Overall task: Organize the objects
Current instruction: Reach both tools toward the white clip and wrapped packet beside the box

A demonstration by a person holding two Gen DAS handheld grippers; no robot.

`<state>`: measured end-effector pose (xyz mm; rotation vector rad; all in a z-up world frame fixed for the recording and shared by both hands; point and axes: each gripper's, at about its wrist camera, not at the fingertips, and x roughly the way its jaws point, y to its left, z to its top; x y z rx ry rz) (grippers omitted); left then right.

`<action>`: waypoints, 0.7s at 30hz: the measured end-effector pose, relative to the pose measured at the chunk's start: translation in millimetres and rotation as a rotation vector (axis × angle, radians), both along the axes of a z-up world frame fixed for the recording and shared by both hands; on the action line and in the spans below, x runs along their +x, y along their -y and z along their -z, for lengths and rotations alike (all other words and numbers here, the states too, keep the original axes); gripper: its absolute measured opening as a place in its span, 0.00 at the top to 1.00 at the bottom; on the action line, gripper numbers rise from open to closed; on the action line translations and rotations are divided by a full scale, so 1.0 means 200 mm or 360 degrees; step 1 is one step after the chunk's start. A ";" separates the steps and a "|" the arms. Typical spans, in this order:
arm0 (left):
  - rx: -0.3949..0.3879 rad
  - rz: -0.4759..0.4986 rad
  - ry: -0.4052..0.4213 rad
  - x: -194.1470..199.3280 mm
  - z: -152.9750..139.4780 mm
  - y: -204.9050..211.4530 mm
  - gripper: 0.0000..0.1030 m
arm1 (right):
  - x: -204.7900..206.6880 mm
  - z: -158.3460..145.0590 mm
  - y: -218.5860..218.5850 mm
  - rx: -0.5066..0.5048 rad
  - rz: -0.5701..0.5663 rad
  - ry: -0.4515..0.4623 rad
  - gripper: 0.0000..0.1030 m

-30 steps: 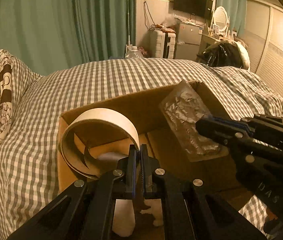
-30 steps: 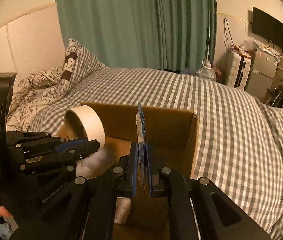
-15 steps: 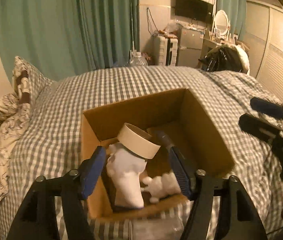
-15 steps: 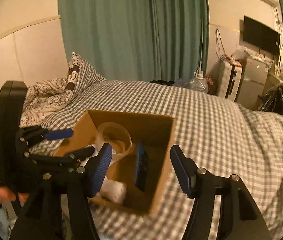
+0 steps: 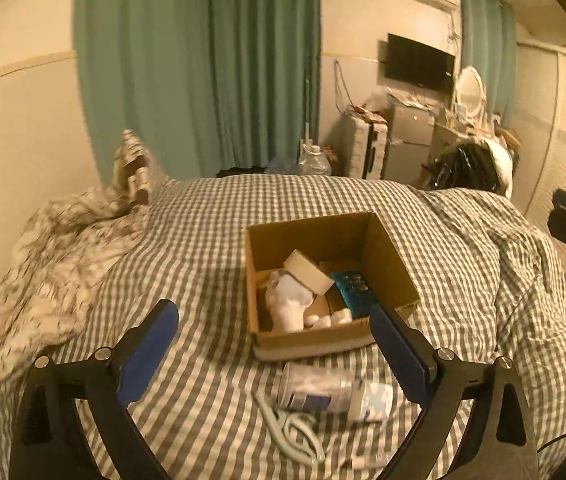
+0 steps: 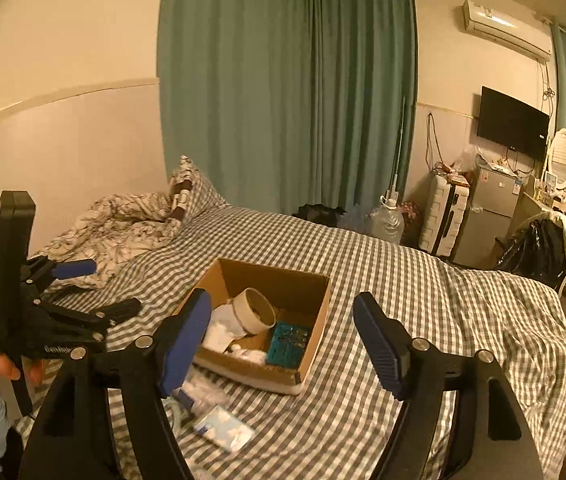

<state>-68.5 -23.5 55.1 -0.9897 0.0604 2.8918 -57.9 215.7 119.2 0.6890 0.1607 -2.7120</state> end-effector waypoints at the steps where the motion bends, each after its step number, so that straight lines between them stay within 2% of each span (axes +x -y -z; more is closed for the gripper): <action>1: 0.0001 -0.0025 -0.0001 0.03 0.01 0.01 0.02 | 0.03 0.01 0.00 0.0001 -0.0002 -0.0001 0.26; 5: -0.0031 -0.0109 -0.0002 0.12 0.08 0.04 0.01 | 0.11 0.10 -0.01 0.0007 0.0003 0.0031 0.22; 8: -0.0069 -0.0163 0.0026 0.15 0.21 0.03 0.01 | 0.12 0.25 -0.01 0.0013 0.0020 0.0086 0.22; 13: -0.0087 -0.0271 0.0112 0.17 0.50 -0.01 0.00 | 0.08 0.55 0.03 0.0034 0.0052 0.0216 0.22; 15: -0.0078 -0.0241 0.0182 0.16 0.62 -0.05 0.00 | 0.07 0.67 0.04 0.0063 0.0069 0.0261 0.22; 19: -0.0225 -0.0138 0.0265 0.13 0.80 -0.18 0.00 | 0.06 0.86 0.05 0.0084 0.0063 0.0361 0.22; 21: -0.0243 -0.0117 0.0306 0.11 0.88 -0.19 0.00 | 0.05 0.92 0.06 0.0078 0.0056 0.0405 0.22</action>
